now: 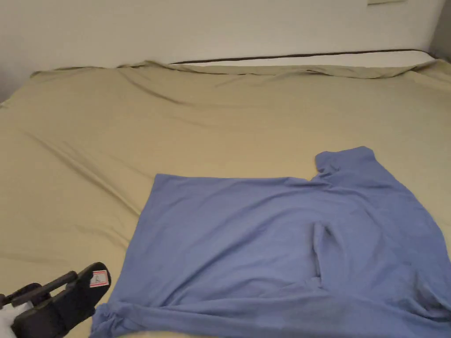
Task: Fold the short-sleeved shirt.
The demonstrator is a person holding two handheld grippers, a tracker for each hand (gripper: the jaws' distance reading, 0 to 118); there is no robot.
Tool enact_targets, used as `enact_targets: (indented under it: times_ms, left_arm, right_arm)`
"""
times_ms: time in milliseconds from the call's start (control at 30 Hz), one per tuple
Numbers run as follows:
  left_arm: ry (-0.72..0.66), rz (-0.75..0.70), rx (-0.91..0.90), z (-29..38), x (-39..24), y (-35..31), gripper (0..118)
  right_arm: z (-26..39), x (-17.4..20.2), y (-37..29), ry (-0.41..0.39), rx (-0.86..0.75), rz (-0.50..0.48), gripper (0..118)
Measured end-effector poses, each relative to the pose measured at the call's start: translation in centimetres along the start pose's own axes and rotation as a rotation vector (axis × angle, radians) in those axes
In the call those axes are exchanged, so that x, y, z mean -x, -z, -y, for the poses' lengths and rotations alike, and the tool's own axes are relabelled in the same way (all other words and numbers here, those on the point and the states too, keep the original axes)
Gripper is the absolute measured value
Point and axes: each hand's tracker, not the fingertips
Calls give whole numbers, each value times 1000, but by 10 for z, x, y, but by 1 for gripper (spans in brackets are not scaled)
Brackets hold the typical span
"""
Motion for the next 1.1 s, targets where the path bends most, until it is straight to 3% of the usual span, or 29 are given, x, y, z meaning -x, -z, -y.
enact_targets:
  times_ms: [33, 67, 100, 133, 200, 300, 333, 367, 400, 567, 733, 767, 800, 867, 967, 1000, 1067, 1100]
  left_arm:
    - [9, -18, 33, 10, -4, 4, 96]
    - [27, -39, 99, 22, -9, 10, 19]
    - [28, -67, 165, 32, -10, 18, 0]
    - [-7, -81, 175, 41, -8, 25, 0]
    - [-62, -28, 270, 49, 23, 43, 0]
    - [19, -206, 268, 43, 53, 66, 3]
    - [54, -247, 290, 41, 61, 75, 33]
    - [96, -286, 303, 39, 70, 86, 106]
    - [131, -303, 349, 39, 79, 102, 118]
    - [291, -297, 588, 57, 78, 159, 118]
    - [295, -350, 578, 67, 64, 188, 116]
    - [236, -310, 551, 64, 62, 185, 101]
    - [170, -262, 515, 60, 59, 182, 78]
    - [139, -255, 463, 57, 54, 173, 10]
    - [100, -139, 449, 52, 39, 162, 10]
    - [191, -198, 394, 42, 44, 157, 10]
    - [87, -126, 379, 34, 49, 150, 10]
    - [53, -98, 367, 29, 39, 139, 10]
  right_arm:
    - [8, 10, 1, -10, 33, -25, 72]
    - [18, 22, 5, -29, 67, -24, 10]
    - [27, 32, 11, -41, 99, -14, 3]
    - [35, 37, 17, -51, 122, -14, 3]
    - [40, 41, 24, -51, 208, -143, 3]
    - [36, 48, 24, -80, 196, -135, 3]
    - [34, 49, 23, -97, 195, -137, 3]
    - [32, 50, 23, -110, 198, -144, 3]
    - [31, 50, 24, -113, 198, -143, 3]
    - [33, 48, 31, -93, 227, -147, 3]
    - [38, 42, 38, -77, 256, -129, 3]
    - [39, 39, 41, -82, 263, -122, 3]
    - [40, 34, 42, -93, 270, -104, 3]
    - [39, 21, 48, -128, 294, -37, 3]
    - [38, -13, 60, -143, 319, 51, 3]
    - [37, -26, 66, -137, 324, 56, 3]
    - [39, -62, 81, -61, 369, 51, 5]
    - [40, -82, 91, 3, 409, 24, 24]
